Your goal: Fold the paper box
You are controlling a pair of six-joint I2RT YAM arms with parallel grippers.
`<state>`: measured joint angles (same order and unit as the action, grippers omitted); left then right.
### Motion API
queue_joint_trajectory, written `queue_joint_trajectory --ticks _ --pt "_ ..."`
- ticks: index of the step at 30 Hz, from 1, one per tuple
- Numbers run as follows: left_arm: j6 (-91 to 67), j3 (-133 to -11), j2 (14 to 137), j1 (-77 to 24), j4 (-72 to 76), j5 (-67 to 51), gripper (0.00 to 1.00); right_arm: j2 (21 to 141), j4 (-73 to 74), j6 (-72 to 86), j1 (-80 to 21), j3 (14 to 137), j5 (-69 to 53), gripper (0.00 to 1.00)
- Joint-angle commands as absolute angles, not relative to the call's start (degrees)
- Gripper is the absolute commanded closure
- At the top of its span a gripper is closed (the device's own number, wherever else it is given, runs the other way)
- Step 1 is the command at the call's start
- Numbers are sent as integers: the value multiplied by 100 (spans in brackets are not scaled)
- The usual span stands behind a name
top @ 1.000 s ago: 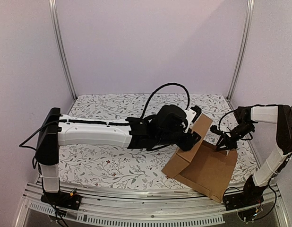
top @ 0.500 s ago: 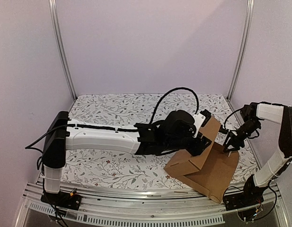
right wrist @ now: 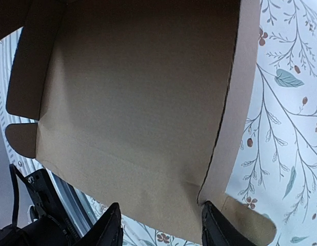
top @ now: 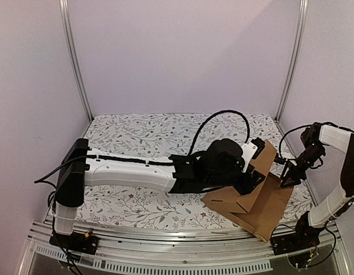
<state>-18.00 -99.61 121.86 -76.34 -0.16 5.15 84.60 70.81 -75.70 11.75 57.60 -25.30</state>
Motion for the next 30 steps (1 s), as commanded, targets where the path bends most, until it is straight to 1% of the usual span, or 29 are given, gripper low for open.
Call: queue_joint_trajectory --ticks 1,3,6,13,16,21,26,30 --pt "-1848 -9760 12723 -7637 -1252 364 48 9356 6499 -7240 1160 6007 -2792 48" --pt "-1848 -9802 12703 -7601 -1248 376 48 9790 6440 -7180 1159 6094 -2636 49" --pt "-1814 -9862 12667 -7532 -1255 373 48 10083 6334 -6976 1159 6162 -2403 49" --pt "-1770 -9906 12689 -7378 -1290 290 48 9873 5868 -6618 1171 5906 -1824 48" --pt "-1786 -9903 12768 -7341 -1280 239 48 9757 5876 -6544 1213 5860 -1806 48" --pt "-1782 -10003 13124 -7281 -1307 198 48 9120 6087 -6483 1221 5787 -2241 48" --pt "-1662 -10255 13599 -7230 -1592 219 48 8472 6357 -6252 1216 5849 -2976 46" --pt "-1353 -10254 13606 -7145 -1859 248 48 8326 6442 -6088 1220 5964 -3551 46"
